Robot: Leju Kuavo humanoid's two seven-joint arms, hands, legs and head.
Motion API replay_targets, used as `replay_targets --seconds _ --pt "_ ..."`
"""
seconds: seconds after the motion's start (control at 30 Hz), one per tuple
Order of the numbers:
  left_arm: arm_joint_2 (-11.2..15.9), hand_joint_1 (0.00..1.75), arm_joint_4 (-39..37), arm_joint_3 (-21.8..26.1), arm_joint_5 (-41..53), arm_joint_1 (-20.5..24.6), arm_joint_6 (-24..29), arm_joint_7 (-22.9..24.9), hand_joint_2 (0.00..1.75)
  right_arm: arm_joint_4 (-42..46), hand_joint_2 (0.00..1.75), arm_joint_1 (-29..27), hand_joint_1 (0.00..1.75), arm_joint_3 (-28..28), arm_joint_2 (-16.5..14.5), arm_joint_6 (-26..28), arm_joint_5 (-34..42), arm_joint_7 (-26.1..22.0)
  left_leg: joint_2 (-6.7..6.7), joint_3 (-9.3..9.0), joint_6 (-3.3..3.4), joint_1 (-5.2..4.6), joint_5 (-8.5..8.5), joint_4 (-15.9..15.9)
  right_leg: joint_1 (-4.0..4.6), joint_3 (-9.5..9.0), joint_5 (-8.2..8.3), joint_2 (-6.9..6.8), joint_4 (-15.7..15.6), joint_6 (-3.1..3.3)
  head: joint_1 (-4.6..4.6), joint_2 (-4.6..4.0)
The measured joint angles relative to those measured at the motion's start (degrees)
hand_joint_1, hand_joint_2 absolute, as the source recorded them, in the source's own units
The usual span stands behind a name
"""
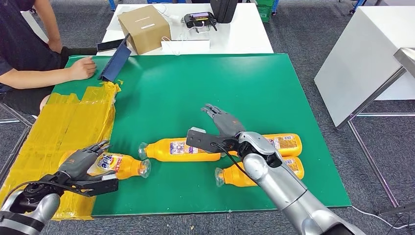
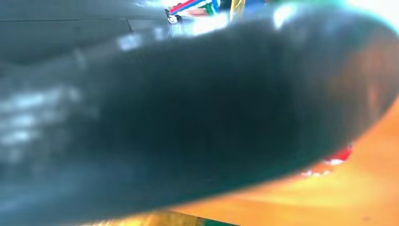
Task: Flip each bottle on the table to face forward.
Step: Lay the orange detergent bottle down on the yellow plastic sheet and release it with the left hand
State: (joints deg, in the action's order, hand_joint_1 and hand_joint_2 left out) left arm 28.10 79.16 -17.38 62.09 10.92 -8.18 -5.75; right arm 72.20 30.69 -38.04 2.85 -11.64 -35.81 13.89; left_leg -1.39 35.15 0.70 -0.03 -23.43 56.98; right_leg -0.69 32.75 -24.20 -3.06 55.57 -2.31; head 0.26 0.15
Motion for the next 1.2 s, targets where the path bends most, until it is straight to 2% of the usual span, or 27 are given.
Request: replay_targets --seconds 0.2,0.3,0.43,0.6,0.73,0.93,1.2 --pt "0.2 0.00 -0.1 0.1 -10.5 1.5 -1.6 -3.7 0.00 -5.4 1.75 1.8 0.00 -0.6 -1.4 -0.8 -1.7 -0.2 -0.01 0.00 0.00 0.00 0.01 0.0 0.00 0.00 0.01 0.01 0.0 0.00 0.01 0.00" --pt "-1.2 0.00 0.0 2.1 -19.4 1.5 -2.5 -6.1 0.00 -8.1 1.75 2.6 0.00 -1.5 -2.4 -1.5 -2.5 -0.7 0.00 0.00 -0.01 0.00 0.02 0.0 0.00 0.00 0.01 0.00 0.0 0.00 0.00 0.00" --pt "-6.6 0.00 0.9 7.9 -34.0 -0.8 -4.3 -8.9 0.00 -13.7 1.75 2.7 0.00 -3.3 -4.6 -1.2 -3.6 -3.2 -0.02 0.02 -0.01 -0.01 0.00 0.0 -0.01 0.03 0.00 0.03 0.0 0.00 -0.01 0.00" --pt "-13.9 0.00 4.1 14.8 -44.4 -4.0 -4.3 -9.0 0.00 -20.3 1.75 2.5 0.00 -5.2 -6.7 1.1 -5.3 -5.2 0.00 0.11 -0.01 -0.03 0.00 0.0 -0.02 0.11 0.00 0.01 0.0 0.00 0.01 0.00" --pt "-18.8 0.00 8.2 19.5 -53.3 -4.9 -6.8 -9.4 0.00 -22.5 1.75 3.0 0.00 -6.4 -7.8 2.0 -7.5 -5.2 -0.01 0.11 -0.01 -0.03 0.01 0.0 -0.01 0.12 0.01 0.01 0.0 0.00 -0.01 0.00" --pt "-22.8 0.00 12.7 23.7 -58.1 -4.9 -9.5 -7.6 0.00 -23.3 1.75 4.3 0.00 -7.3 -8.7 -0.1 -8.4 -4.3 -0.01 0.08 -0.01 -0.01 0.02 0.0 0.00 0.09 0.01 0.01 0.0 0.00 0.01 0.00" --pt "-24.5 0.00 13.0 24.7 -58.0 -7.4 -9.7 -9.0 0.00 -28.5 1.75 3.8 0.00 -8.7 -10.2 3.3 -10.7 -5.3 -0.03 0.07 -0.02 -0.01 0.00 0.0 0.00 0.11 0.00 0.01 0.0 0.00 0.01 0.00"
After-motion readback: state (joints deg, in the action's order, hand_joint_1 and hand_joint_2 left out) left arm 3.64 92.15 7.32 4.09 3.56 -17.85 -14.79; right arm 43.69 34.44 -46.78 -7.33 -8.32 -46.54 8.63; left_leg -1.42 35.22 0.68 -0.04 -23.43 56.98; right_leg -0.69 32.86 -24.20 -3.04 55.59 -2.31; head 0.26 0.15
